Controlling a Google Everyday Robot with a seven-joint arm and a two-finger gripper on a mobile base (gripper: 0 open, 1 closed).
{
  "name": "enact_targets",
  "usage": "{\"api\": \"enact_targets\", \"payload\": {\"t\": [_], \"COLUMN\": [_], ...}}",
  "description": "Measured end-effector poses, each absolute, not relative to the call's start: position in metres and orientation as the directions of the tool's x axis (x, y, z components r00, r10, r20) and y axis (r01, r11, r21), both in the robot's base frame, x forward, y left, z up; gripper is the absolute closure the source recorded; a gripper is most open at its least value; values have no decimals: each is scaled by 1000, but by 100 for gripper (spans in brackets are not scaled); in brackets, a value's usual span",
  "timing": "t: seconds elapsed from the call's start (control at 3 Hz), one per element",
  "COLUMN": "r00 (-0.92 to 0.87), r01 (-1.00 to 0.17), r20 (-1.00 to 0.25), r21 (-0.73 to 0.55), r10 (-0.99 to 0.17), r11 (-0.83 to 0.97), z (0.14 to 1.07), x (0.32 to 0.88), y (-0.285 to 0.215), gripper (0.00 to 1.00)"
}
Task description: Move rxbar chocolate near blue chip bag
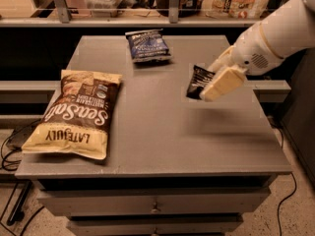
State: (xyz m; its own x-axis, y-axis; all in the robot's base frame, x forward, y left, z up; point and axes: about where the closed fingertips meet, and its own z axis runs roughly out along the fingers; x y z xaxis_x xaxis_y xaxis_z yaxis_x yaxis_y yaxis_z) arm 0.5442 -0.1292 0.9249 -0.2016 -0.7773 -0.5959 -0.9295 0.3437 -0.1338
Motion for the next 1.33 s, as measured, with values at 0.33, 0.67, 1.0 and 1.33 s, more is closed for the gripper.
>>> {"api": "enact_targets", "payload": {"t": [0.33, 0.67, 1.0, 1.33], "r00": [-196, -142, -140, -158], "r01": [-883, -857, -853, -845], "r20": [-763, -831, -834, -840], "r21": [-136, -170, -173, -157], "r10": [-616, -539, -534, -519], "r11": [448, 487, 493, 511], "z": [921, 930, 930, 925], "x": [615, 665, 668, 669], "y": [-100, -82, -81, -80], "gripper": [100, 100, 100, 100]}}
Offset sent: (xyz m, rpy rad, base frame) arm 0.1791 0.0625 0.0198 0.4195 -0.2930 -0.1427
